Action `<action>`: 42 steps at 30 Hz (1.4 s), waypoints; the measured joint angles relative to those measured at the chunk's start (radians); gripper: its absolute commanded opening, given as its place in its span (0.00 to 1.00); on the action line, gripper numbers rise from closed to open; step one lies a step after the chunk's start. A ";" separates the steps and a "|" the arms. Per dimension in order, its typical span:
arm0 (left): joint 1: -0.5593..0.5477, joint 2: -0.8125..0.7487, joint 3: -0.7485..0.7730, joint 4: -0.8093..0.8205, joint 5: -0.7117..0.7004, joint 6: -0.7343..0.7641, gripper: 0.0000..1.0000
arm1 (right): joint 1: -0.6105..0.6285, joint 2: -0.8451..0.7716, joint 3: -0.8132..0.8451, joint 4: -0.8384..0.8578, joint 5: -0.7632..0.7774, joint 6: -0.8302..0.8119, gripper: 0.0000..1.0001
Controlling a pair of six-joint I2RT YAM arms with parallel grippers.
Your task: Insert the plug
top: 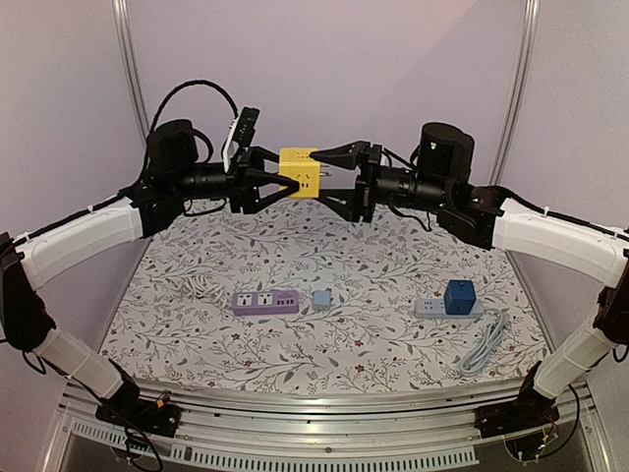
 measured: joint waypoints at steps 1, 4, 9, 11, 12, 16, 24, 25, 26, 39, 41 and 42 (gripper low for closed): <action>-0.002 0.000 0.005 -0.005 -0.002 0.001 0.26 | 0.000 0.000 0.000 0.006 0.000 0.001 0.18; -0.004 0.000 0.013 -0.018 -0.008 0.003 0.00 | 0.000 -0.003 -0.003 0.011 0.000 0.007 0.25; -0.017 -0.014 0.008 -0.050 -0.031 0.008 0.00 | 0.000 -0.017 -0.017 -0.003 0.001 0.011 0.50; -0.026 -0.033 -0.005 -0.062 -0.049 0.012 0.00 | 0.002 -0.023 -0.018 -0.014 -0.001 0.006 0.65; -0.029 -0.047 -0.014 -0.071 -0.059 0.016 0.00 | 0.003 -0.026 -0.018 -0.022 -0.001 0.001 0.72; -0.037 -0.116 -0.051 -0.127 -0.084 0.021 0.00 | 0.007 -0.042 -0.018 -0.087 -0.008 -0.051 0.94; -0.037 -0.224 -0.095 -0.212 -0.169 -0.007 0.00 | -0.029 -0.084 -0.016 -0.280 -0.008 -0.190 0.99; -0.037 -0.228 -0.095 -0.225 -0.186 -0.021 0.00 | -0.038 -0.091 -0.013 -0.318 -0.008 -0.214 0.99; -0.037 -0.231 -0.095 -0.238 -0.207 -0.041 0.00 | -0.047 -0.097 -0.003 -0.364 -0.004 -0.244 0.99; -0.039 -0.217 -0.042 -0.448 -0.469 -0.636 0.00 | -0.079 -0.164 0.137 -0.611 0.019 -0.779 0.99; -0.039 -0.206 -0.037 -0.448 -0.451 -0.717 0.00 | -0.079 -0.142 0.164 -0.581 -0.016 -0.804 0.99; -0.039 -0.200 -0.034 -0.447 -0.439 -0.745 0.00 | -0.078 -0.127 0.177 -0.563 -0.033 -0.809 0.99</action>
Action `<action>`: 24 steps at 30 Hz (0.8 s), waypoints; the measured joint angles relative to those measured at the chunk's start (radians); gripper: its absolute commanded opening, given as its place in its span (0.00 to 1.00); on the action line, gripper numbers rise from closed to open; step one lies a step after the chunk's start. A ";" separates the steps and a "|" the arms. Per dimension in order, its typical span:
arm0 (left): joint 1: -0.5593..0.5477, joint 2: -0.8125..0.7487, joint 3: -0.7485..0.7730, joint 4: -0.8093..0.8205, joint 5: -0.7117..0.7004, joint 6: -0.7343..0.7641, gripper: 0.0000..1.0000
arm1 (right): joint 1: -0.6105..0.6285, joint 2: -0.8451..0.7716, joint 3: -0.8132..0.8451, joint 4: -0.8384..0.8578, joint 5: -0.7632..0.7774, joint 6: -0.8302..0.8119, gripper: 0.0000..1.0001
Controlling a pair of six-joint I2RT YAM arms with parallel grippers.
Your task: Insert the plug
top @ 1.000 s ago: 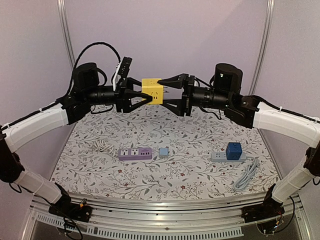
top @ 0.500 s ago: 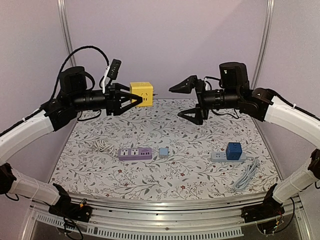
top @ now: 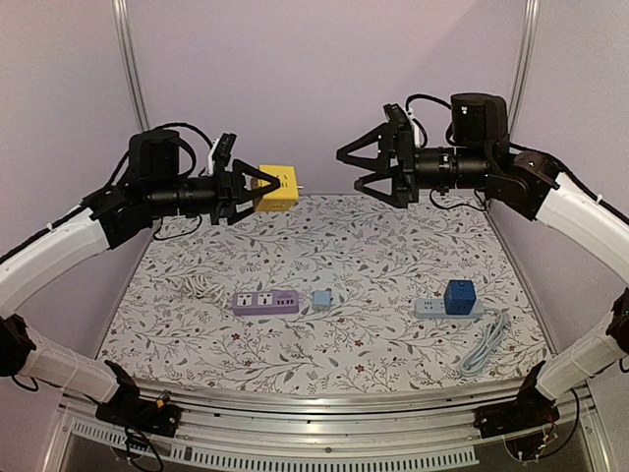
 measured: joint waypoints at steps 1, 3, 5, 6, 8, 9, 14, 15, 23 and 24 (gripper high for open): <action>0.000 0.008 0.003 0.005 0.013 -0.026 0.00 | 0.001 0.013 0.009 0.018 -0.011 0.000 0.99; 0.000 0.021 0.008 0.022 0.045 -0.080 0.00 | 0.002 0.050 0.025 0.064 -0.040 0.012 0.99; -0.001 0.032 0.008 0.053 0.077 -0.126 0.00 | 0.005 0.084 0.032 0.093 -0.058 0.032 0.99; -0.001 0.037 0.008 0.071 0.093 -0.146 0.00 | 0.008 0.105 0.036 0.107 -0.068 0.051 0.99; -0.001 0.049 0.009 0.112 0.126 -0.179 0.00 | 0.011 0.138 0.037 0.126 -0.080 0.077 0.99; -0.002 0.059 0.014 0.139 0.149 -0.198 0.00 | 0.016 0.156 0.037 0.137 -0.084 0.096 0.99; -0.003 0.091 0.026 0.204 0.232 -0.232 0.00 | 0.028 0.197 0.036 0.189 -0.103 0.175 0.99; -0.004 0.095 0.026 0.211 0.248 -0.235 0.00 | 0.028 0.200 0.035 0.205 -0.107 0.190 0.99; -0.002 0.133 0.035 0.254 0.309 -0.257 0.00 | 0.019 0.219 0.023 0.341 -0.134 0.338 0.88; 0.000 0.135 0.037 0.259 0.312 -0.260 0.00 | 0.016 0.220 0.023 0.345 -0.134 0.349 0.87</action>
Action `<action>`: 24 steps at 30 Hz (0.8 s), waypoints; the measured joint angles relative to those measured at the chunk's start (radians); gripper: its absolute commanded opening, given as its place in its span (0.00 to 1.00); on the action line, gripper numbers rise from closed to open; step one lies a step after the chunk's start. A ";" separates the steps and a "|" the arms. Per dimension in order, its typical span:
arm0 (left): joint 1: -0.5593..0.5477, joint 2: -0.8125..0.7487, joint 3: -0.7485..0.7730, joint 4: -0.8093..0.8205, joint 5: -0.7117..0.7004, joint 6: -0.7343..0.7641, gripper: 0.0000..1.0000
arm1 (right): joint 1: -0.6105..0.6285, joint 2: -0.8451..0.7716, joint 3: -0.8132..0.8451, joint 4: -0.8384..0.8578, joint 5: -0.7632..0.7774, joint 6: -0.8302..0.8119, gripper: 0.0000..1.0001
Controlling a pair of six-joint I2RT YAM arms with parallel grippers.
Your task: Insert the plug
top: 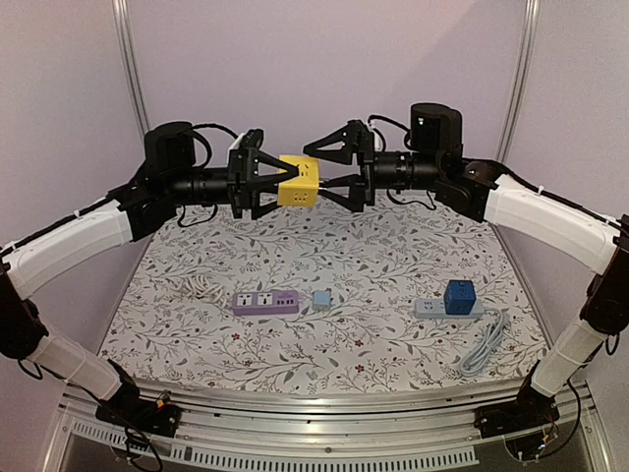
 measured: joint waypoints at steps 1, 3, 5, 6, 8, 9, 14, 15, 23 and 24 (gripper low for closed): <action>0.001 0.001 0.000 0.005 0.003 -0.003 0.00 | -0.002 0.000 -0.001 0.005 -0.001 0.008 0.86; 0.002 0.003 0.005 0.014 0.011 -0.008 0.00 | -0.002 0.000 -0.003 0.012 -0.002 0.021 0.89; -0.001 0.013 0.016 0.035 0.030 -0.014 0.00 | 0.003 0.004 -0.005 0.033 -0.017 0.034 0.90; -0.003 0.017 0.018 0.042 0.035 -0.018 0.00 | 0.009 0.006 -0.005 0.037 -0.023 0.038 0.91; -0.003 0.023 0.020 0.058 0.050 -0.028 0.00 | 0.016 0.007 -0.006 0.045 -0.032 0.041 0.92; -0.004 0.026 0.020 0.065 0.056 -0.033 0.00 | 0.019 0.007 -0.006 0.048 -0.037 0.042 0.91; -0.004 0.037 0.021 0.118 0.081 -0.076 0.00 | 0.023 0.007 -0.014 0.061 -0.051 0.038 0.62; -0.003 0.037 0.021 0.122 0.087 -0.084 0.00 | 0.023 0.007 -0.019 0.069 -0.052 0.041 0.56; 0.003 0.037 0.030 0.155 0.098 -0.135 0.10 | 0.014 0.004 -0.024 0.122 -0.067 0.014 0.29; 0.003 0.037 0.030 0.155 0.098 -0.135 0.20 | 0.014 0.003 -0.024 0.123 -0.067 0.014 0.27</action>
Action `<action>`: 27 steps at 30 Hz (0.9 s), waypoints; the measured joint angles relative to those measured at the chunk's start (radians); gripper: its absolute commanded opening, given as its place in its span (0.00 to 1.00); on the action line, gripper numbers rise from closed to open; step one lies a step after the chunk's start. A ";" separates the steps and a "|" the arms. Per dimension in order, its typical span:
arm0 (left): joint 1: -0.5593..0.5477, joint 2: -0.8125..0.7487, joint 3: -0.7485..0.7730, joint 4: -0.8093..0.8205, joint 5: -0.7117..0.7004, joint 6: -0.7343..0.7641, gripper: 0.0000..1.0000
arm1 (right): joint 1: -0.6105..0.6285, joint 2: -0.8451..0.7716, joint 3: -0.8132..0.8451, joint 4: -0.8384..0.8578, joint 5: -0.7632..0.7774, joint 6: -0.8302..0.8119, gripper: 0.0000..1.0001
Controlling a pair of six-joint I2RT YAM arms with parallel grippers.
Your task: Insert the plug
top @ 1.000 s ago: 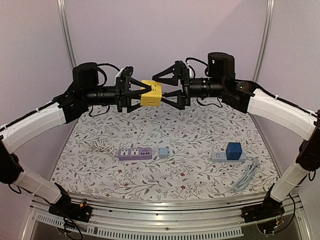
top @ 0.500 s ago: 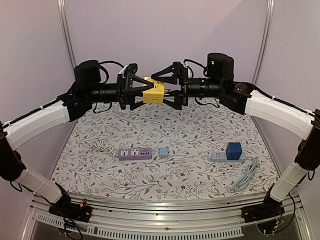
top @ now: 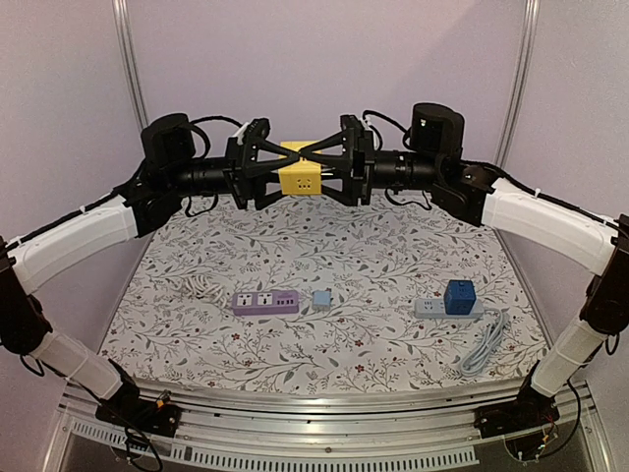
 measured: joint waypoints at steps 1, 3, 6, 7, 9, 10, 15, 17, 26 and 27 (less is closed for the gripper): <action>0.000 0.000 0.000 -0.001 0.000 0.000 0.29 | 0.000 0.000 -0.001 0.000 0.000 0.000 0.24; 0.000 0.000 0.000 -0.004 0.000 0.003 0.49 | 0.000 0.000 -0.004 0.002 0.000 0.000 0.22; -0.001 0.000 0.000 -0.012 0.001 0.013 0.83 | 0.000 -0.006 -0.015 0.009 0.001 -0.001 0.17; -0.001 0.000 0.000 -0.014 0.000 0.016 0.97 | 0.000 -0.008 -0.020 0.012 0.001 -0.001 0.16; -0.003 -0.003 0.000 -0.026 -0.014 0.061 1.00 | 0.002 -0.013 -0.024 -0.003 0.001 0.009 0.12; -0.003 -0.004 0.000 -0.039 -0.018 0.080 1.00 | 0.006 -0.014 -0.028 -0.012 0.004 0.013 0.10; 0.002 -0.029 -0.012 -0.116 -0.024 0.190 1.00 | 0.017 -0.023 -0.039 -0.075 0.018 0.023 0.00; 0.007 -0.051 -0.019 -0.169 -0.032 0.249 0.99 | 0.018 -0.033 -0.044 -0.097 0.021 0.023 0.00; 0.017 -0.257 -0.131 -0.415 -0.303 0.615 1.00 | 0.002 -0.109 -0.116 -0.156 0.051 0.106 0.00; 0.017 -0.289 -0.164 -0.410 -0.351 0.658 1.00 | -0.002 -0.113 -0.125 -0.161 0.051 0.123 0.00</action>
